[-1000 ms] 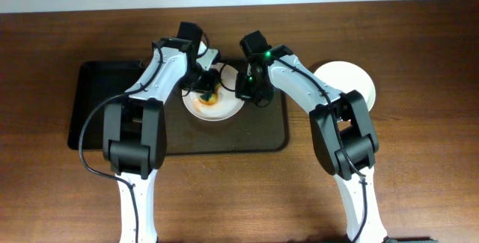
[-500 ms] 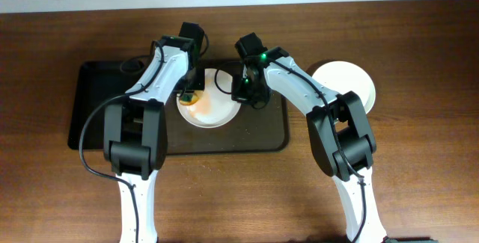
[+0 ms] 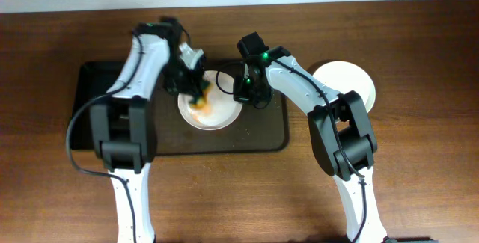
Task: Clean dirty plates on tray and stack at the side
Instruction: 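Carry the plate right with right gripper and stack it on the pile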
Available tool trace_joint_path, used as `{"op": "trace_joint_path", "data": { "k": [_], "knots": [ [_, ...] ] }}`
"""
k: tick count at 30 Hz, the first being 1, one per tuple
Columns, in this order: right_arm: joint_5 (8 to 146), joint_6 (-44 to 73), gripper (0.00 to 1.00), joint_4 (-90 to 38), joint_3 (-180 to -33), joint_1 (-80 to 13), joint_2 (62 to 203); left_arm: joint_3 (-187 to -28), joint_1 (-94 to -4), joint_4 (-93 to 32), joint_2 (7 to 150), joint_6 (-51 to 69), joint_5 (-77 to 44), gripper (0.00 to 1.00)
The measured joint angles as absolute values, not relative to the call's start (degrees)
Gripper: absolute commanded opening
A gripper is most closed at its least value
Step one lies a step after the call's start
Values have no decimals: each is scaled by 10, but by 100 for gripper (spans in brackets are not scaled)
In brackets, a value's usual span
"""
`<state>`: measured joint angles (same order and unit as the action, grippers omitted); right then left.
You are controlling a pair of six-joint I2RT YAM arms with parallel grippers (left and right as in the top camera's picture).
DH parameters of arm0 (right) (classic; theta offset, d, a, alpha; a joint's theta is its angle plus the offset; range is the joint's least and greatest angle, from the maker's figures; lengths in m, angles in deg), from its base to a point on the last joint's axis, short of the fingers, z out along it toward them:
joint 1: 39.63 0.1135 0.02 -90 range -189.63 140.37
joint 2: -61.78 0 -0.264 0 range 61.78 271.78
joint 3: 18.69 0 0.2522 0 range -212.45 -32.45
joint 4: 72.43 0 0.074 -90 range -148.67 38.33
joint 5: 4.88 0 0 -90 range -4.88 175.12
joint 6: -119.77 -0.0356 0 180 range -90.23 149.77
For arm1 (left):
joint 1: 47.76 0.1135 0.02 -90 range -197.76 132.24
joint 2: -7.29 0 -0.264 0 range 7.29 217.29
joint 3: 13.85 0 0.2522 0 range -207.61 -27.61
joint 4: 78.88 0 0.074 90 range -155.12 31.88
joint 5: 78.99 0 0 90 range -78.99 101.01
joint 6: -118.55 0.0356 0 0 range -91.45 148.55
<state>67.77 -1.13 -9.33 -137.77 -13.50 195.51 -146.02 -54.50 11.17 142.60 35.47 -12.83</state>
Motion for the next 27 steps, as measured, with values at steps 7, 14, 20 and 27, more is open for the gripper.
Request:
{"op": "trace_joint_path", "data": {
  "k": [7, 14, 20, 27],
  "knots": [
    [669, 24, 4, -75, -1378, -143, 1954, -1581, -474, 143, 1426, 359, -154, 0],
    [759, 48, 4, -4, -1370, -147, 1893, -1582, -465, 157, 1426, 361, -127, 1],
    [948, 39, 4, 62, -1370, -118, 1790, -1566, -468, 135, 1426, 342, -92, 1],
    [1268, -64, 4, 164, -1369, -1, 1742, -1513, -468, 105, 1426, 325, -82, 1]
  ]
}}
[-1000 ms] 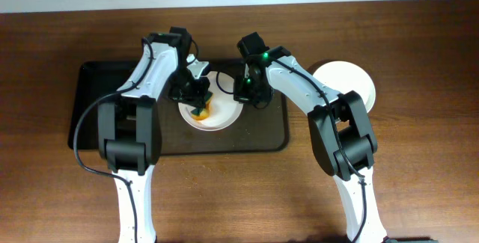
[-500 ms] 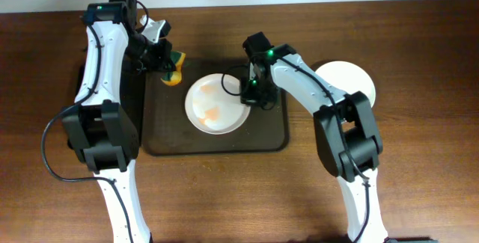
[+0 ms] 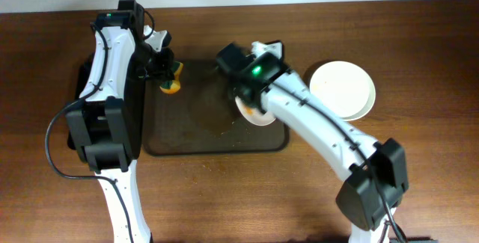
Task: Clean dirty plates on tray and stack at the side
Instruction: 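Carry the plate right with right gripper and stack it on the pile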
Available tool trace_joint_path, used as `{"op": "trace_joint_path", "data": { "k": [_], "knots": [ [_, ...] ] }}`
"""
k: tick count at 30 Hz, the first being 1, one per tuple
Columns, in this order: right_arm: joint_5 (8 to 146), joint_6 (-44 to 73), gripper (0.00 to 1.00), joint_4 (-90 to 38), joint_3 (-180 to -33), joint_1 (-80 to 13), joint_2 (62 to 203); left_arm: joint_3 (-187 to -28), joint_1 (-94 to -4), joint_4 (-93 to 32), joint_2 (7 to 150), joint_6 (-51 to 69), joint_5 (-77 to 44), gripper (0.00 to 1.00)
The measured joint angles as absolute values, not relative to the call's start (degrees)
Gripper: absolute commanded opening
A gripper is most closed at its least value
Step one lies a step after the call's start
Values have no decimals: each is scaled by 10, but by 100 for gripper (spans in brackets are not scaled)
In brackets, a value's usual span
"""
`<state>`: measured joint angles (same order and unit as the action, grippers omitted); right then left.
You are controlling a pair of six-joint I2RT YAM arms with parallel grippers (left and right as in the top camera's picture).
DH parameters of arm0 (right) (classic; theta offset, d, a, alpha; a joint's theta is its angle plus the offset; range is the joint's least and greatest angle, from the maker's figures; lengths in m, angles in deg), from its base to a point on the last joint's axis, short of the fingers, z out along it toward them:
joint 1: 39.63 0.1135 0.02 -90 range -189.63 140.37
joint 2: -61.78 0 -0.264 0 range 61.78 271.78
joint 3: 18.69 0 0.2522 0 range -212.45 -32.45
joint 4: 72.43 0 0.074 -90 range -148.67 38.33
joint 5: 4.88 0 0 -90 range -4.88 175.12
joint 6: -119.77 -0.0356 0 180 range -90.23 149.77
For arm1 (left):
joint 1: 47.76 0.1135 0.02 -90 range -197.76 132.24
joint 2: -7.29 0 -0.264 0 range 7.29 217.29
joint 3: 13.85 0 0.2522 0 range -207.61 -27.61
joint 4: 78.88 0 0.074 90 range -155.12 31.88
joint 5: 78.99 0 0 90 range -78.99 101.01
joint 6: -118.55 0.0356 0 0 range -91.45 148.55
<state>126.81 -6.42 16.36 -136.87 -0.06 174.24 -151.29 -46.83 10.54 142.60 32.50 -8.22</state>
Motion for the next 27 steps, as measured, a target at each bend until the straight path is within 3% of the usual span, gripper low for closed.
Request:
{"op": "trace_joint_path", "data": {
  "k": [7, 14, 21, 27],
  "knots": [
    [1476, -153, 4, 208, -1369, 118, 1742, -1489, -473, 92, 1426, 322, -80, 1],
    [1556, -171, 4, 220, -1369, 144, 1743, -1488, -493, 81, 1426, 322, -80, 1],
    [1545, -216, 4, 220, -1369, 129, 1742, -1488, -497, 77, 1426, 322, -80, 0],
    [1422, -220, 4, 219, -1369, 17, 1742, -1488, -497, 77, 1426, 322, -80, 1]
  ]
}}
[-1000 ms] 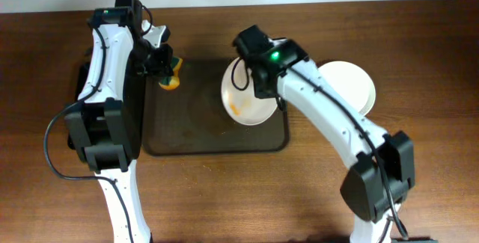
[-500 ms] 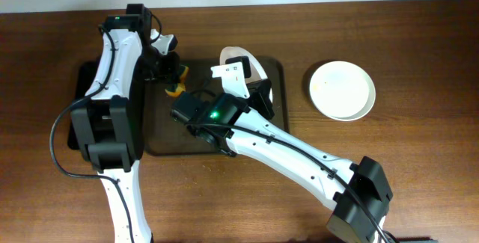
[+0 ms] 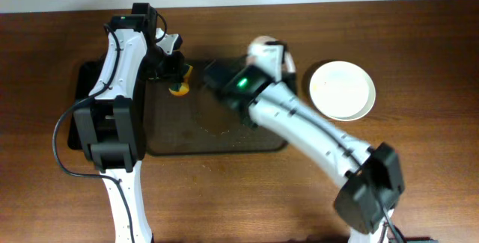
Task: Clean dirty plates on tray and stack at the side
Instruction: 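Carry the plate right with right gripper and stack it on the pile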
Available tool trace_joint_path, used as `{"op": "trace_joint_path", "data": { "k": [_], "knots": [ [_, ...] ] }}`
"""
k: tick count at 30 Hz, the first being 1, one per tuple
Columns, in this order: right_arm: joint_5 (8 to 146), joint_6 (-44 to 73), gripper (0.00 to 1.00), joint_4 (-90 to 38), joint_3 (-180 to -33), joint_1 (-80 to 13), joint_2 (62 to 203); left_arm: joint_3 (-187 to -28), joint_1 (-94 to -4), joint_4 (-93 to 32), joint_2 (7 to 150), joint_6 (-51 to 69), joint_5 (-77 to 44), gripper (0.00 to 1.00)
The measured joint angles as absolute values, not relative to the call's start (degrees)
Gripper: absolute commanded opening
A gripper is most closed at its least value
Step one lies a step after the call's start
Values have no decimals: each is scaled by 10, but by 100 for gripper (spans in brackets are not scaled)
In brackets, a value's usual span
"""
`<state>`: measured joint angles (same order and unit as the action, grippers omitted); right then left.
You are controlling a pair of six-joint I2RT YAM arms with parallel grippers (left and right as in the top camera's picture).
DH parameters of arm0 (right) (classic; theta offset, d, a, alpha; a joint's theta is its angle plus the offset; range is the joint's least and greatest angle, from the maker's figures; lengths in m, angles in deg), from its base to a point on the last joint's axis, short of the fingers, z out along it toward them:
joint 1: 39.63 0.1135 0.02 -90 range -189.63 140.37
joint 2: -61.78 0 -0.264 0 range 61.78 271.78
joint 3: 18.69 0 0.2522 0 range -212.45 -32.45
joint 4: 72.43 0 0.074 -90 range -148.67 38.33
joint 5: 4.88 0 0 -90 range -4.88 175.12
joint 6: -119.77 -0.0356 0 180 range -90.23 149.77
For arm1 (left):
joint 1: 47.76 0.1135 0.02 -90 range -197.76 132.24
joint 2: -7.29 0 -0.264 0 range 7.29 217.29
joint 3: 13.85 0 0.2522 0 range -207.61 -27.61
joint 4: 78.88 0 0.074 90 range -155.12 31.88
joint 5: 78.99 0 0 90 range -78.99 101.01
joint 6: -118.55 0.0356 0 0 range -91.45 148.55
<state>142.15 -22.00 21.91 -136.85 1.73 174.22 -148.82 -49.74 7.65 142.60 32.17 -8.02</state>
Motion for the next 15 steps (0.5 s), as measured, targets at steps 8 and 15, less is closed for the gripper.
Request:
{"op": "trace_joint_path", "data": {
  "k": [8, 15],
  "knots": [
    [1180, -93, 4, 147, -1368, -205, 1742, -1488, -497, 74, 1426, 322, -80, 0],
    [1008, -3, 4, 94, -1358, -397, 1741, -1488, -497, 75, 1426, 322, -80, 0]
  ]
}}
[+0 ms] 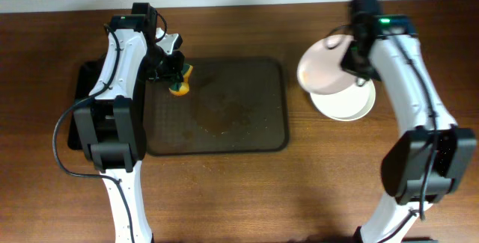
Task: Clean dirty plates on tray and stack at the side
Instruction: 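Carry the plate right with right gripper and stack it on the pile, then place the sponge on the small black tray with left gripper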
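Observation:
A dark tray lies mid-table with a wet, crumb-strewn patch at its middle and no plate on it. My left gripper hovers over the tray's far left corner, shut on a yellow-green sponge. To the right of the tray, my right gripper is shut on the rim of a white plate, held tilted above another white plate that rests on the table.
The wooden table runs around the tray. A black mat or second tray edge shows under the left arm. A white wall borders the far side.
My right arm has moved from over the tray's far right part to the right of it, carrying the white plate above the one on the table. The left gripper and sponge stay put.
First the sponge in my left gripper rested on a dirty plate in the tray while my right gripper held its rim. Then the sponge was at the tray's left corner and the plate lifted at the tray's right. Now the plate hangs over the side plate.

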Available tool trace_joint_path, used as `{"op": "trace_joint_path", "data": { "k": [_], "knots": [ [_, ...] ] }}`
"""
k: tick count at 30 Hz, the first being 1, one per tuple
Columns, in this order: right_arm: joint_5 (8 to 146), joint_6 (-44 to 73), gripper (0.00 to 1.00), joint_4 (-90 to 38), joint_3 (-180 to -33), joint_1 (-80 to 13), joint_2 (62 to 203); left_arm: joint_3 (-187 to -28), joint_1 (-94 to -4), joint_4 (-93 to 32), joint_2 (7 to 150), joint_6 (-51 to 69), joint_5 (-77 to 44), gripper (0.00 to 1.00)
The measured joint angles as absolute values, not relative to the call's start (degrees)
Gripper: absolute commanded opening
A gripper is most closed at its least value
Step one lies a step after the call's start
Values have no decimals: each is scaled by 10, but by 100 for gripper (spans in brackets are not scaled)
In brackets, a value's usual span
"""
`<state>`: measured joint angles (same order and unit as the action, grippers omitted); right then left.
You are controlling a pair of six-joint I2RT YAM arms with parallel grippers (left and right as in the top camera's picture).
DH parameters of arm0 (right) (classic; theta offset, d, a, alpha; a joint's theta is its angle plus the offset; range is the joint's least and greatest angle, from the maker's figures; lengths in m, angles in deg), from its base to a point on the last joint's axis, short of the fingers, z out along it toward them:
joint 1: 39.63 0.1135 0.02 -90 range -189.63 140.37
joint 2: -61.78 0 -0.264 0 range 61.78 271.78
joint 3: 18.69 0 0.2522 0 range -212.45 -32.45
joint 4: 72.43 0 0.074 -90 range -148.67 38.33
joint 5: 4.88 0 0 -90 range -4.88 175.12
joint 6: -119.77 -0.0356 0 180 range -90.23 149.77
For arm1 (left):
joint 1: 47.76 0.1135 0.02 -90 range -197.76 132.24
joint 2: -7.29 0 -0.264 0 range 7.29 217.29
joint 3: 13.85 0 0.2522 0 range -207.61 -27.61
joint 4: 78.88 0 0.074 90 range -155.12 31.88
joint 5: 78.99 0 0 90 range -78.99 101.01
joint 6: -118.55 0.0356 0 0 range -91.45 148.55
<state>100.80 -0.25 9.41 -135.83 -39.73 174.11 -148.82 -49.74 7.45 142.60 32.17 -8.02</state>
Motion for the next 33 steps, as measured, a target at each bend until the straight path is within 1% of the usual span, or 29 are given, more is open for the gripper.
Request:
{"op": "trace_joint_path", "data": {
  "k": [2, 4, 8, 9, 10, 11, 12, 13, 18, 20, 21, 22, 24, 26, 29, 33],
  "knots": [
    [973, 16, 4, 71, -1335, -445, 1739, -1488, -497, 75, 1426, 322, -80, 1],
    [950, 25, 4, 50, -1308, -471, 1738, -1488, -497, 75, 1426, 322, -80, 1],
    [918, 35, 4, -5, -1223, -496, 1737, -1488, -497, 74, 1426, 322, -80, 1],
    [912, 37, 6, -24, -1201, -496, 1736, -1488, -497, 74, 1426, 322, -80, 0],
    [902, 37, 16, -49, -1173, -496, 1736, -1488, -497, 74, 1426, 322, -80, 1],
    [894, 37, 33, -66, -1155, -496, 1736, -1488, -497, 74, 1426, 322, -80, 0],
    [883, 37, 48, -82, -1133, -496, 1736, -1488, -497, 74, 1426, 322, -80, 1],
    [871, 40, 52, -88, -1116, -496, 1736, -1488, -497, 74, 1426, 322, -80, 1],
    [830, 65, 53, -79, -1114, -496, 1734, -1492, -497, 89, 1426, 319, -73, 0],
    [820, 72, 56, -61, -1122, -494, 1727, -1500, -497, 100, 1425, 307, -53, 1],
    [816, 76, 60, -55, -1130, -492, 1719, -1503, -497, 103, 1423, 300, -40, 1],
    [813, 78, 67, -51, -1137, -489, 1710, -1503, -497, 108, 1416, 289, -19, 0],
    [809, 83, 77, -51, -1151, -475, 1677, -1503, -497, 122, 1393, 272, 19, 1],
    [807, 87, 81, -52, -1160, -455, 1633, -1504, -497, 152, 1351, 253, 77, 0],
    [805, 89, 83, -52, -1168, -417, 1592, -1512, -496, 198, 1297, 224, 177, 1],
    [805, 93, 83, -54, -1169, -379, 1592, -1515, -477, 197, 1276, 179, 256, 0]
  ]
}}
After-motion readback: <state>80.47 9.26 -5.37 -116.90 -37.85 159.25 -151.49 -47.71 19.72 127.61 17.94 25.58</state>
